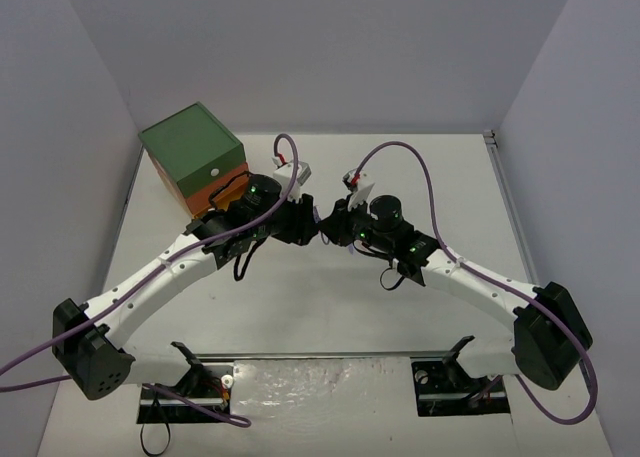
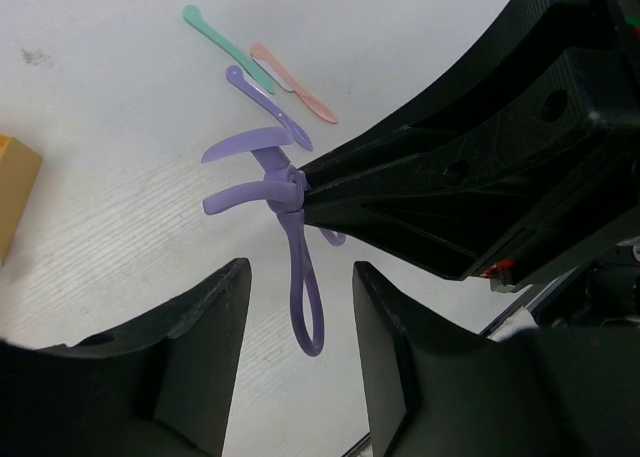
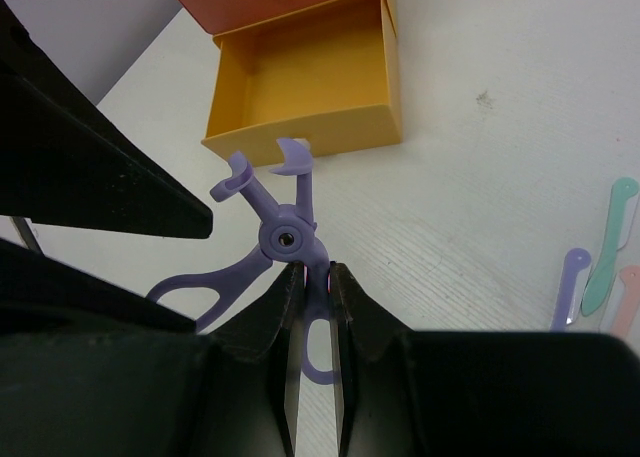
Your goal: Organize the makeup
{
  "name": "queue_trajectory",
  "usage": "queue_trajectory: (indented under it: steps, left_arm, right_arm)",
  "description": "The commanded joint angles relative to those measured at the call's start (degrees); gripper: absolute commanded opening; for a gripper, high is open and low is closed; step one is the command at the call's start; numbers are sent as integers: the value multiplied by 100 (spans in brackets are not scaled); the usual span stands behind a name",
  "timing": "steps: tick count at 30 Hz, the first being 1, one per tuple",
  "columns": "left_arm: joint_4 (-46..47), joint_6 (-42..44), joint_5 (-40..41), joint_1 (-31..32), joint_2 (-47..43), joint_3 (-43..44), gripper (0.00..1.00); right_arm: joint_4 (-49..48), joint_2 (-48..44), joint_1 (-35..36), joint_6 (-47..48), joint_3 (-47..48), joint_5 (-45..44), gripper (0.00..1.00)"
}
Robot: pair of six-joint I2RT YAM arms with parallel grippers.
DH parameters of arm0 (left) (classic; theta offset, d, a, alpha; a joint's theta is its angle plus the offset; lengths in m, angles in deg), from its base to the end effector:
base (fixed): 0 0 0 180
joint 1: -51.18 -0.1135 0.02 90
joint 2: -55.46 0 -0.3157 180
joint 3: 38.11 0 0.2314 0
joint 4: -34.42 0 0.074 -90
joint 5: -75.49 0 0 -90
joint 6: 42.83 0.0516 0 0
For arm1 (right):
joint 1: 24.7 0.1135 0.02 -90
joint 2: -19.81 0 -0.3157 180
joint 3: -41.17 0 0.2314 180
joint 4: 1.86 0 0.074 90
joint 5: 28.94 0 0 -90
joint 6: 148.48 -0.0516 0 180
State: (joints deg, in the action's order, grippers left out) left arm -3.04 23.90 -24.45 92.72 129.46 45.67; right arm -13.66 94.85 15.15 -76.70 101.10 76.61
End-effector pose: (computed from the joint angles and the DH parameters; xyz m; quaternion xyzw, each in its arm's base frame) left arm 0.1974 -0.1867 0.3983 0.1796 0.8346 -0.3388 0.3955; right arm 0.2103 0.1935 0.3510 -0.2264 0.6903 0.4161 0.5469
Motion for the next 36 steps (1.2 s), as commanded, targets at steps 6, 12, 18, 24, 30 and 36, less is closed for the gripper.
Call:
queue_trajectory:
  steps: [6, 12, 18, 24, 30, 36]
  left_arm:
    - [477, -222, 43, 12, 11, 42, 26]
    - [448, -245, 26, 12, 69, -3, 26]
    - [406, -260, 31, 12, 94, -51, 24]
    - [460, -224, 26, 12, 53, -81, 0]
    - [384, -90, 239, 5, 38, -107, 0]
    - [-23, 213, 1094, -251, 156, 54, 0]
  right_arm:
    - [-694, -171, 34, -111, 48, 115, 0]
    - [-732, -155, 40, -112, 49, 137, 0]
    - [-789, -154, 37, -120, 10, 150, 0]
    - [-797, -156, 40, -120, 0, 142, 1]
    - [-648, -205, 31, -74, 41, 16, 45]
    - [-34, -482, -33, 218, 97, -583, 83]
